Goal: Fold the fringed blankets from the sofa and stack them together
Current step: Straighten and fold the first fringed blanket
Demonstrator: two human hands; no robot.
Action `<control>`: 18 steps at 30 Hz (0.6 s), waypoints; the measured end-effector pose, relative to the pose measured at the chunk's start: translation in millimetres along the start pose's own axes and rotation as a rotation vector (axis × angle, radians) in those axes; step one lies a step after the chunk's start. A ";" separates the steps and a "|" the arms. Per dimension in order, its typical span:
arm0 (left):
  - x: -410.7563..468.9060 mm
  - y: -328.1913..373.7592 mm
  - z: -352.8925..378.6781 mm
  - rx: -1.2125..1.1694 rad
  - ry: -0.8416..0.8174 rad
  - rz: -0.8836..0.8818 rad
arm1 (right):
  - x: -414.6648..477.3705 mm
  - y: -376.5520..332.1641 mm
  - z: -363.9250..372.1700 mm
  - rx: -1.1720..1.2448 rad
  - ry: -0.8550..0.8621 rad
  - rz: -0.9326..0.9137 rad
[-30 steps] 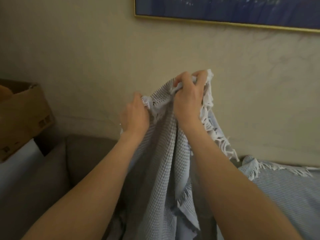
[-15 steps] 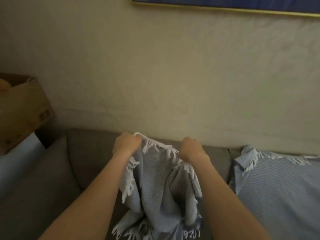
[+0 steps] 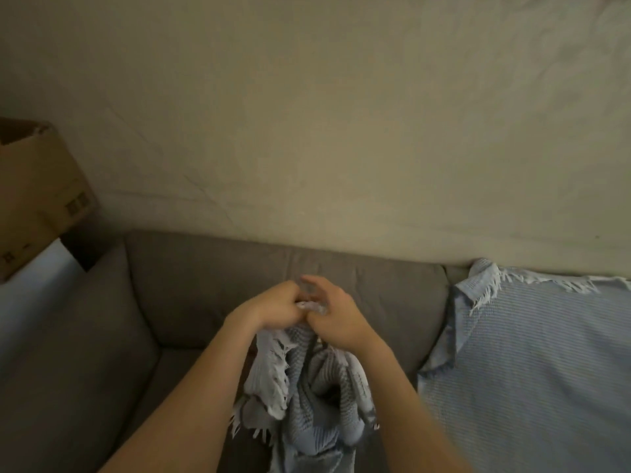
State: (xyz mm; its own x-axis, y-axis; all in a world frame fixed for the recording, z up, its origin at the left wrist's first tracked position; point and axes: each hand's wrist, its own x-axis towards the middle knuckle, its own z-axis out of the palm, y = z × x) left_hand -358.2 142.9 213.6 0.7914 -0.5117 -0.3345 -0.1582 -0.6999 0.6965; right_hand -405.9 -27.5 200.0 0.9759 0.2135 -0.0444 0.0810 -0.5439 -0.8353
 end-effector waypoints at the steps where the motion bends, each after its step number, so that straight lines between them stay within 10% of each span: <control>1: -1.6 -4.0 3.2 0.000 0.025 0.006 | -1.3 3.6 -3.2 -0.065 -0.026 0.054; 11: -7.7 -38.3 25.5 0.037 0.031 -0.034 | -3.4 16.3 -14.8 -0.209 0.042 0.053; 18: -0.9 -74.2 36.1 -0.042 0.259 -0.247 | -6.3 -18.2 -45.6 0.482 0.307 -0.127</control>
State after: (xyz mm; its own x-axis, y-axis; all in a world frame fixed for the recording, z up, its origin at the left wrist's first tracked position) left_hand -368.4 177.3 139.4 0.9270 -0.1828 -0.3275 0.0763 -0.7629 0.6420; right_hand -404.3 -55.9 240.4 0.9844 -0.0308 0.1734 0.1704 -0.0836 -0.9818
